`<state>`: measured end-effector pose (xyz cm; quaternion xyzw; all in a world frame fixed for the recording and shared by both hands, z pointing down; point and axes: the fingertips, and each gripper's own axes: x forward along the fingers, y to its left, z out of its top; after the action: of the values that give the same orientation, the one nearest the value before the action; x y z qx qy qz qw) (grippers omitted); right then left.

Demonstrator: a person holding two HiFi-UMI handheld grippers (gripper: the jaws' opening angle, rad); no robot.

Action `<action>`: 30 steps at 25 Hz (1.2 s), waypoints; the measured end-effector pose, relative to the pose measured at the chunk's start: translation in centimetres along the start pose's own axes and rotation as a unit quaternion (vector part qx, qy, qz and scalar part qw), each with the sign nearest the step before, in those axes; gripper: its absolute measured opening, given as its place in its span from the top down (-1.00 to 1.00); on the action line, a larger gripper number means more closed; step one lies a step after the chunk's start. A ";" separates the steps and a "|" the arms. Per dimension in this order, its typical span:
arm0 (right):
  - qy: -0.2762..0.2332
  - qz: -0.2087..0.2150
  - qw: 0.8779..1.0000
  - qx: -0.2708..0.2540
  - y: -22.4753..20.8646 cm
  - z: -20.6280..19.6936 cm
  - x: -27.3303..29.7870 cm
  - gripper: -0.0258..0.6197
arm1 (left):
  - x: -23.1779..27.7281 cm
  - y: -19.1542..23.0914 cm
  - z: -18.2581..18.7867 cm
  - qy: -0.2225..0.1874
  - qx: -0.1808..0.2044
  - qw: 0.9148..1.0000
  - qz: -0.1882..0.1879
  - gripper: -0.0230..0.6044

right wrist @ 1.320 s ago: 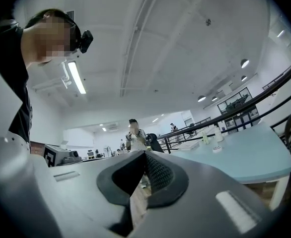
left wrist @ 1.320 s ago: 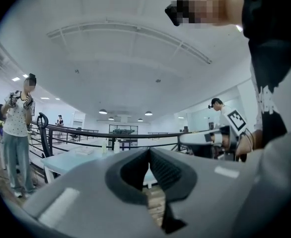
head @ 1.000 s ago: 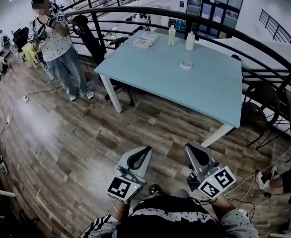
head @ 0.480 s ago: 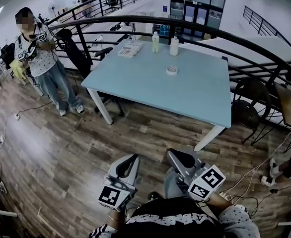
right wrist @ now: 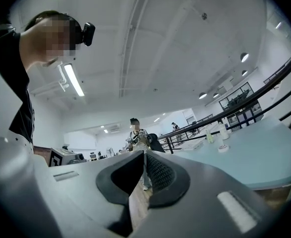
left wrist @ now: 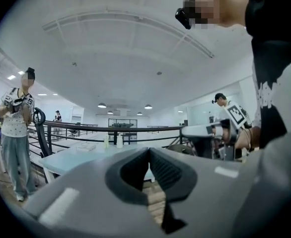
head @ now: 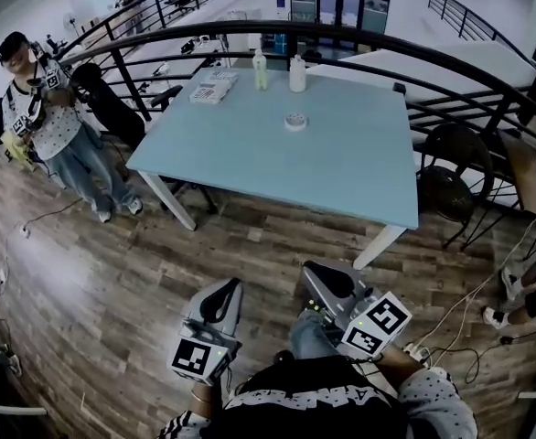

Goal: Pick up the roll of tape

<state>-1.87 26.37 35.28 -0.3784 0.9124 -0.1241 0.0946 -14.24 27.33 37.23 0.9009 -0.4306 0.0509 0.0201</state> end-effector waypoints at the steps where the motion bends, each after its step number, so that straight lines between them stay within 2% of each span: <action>1: 0.004 -0.002 1.000 0.006 -0.7 -0.4 0.2 0.86 | 0.6 0.1 -0.1 0.001 -0.002 1.000 -0.001 0.93; 9: 0.009 -0.013 0.999 0.032 -6.2 -0.9 3.3 0.86 | 5.2 3.0 -1.1 0.025 -0.018 1.000 0.006 0.93; 15: 0.003 -0.023 0.999 0.048 -10.9 -0.9 5.2 0.86 | 9.6 4.5 -1.0 0.037 -0.006 0.999 -0.002 0.93; 20: 0.003 -0.019 0.998 0.061 -13.6 -1.3 6.5 0.86 | 12.4 5.9 -1.1 0.040 0.007 0.999 0.005 0.93; 24: 0.008 -0.019 0.997 0.070 -15.6 -1.6 7.6 0.86 | 14.3 6.8 -1.5 0.051 0.000 0.999 0.008 0.93; 30: 0.011 -0.018 0.998 0.066 -18.9 -1.1 9.5 0.86 | 17.5 8.6 -1.9 0.046 0.010 0.999 0.014 0.93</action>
<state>3.88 6.86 41.19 -0.3860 0.8965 -0.1898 0.1066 -10.16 8.56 40.94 0.8917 -0.4411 0.0973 0.0304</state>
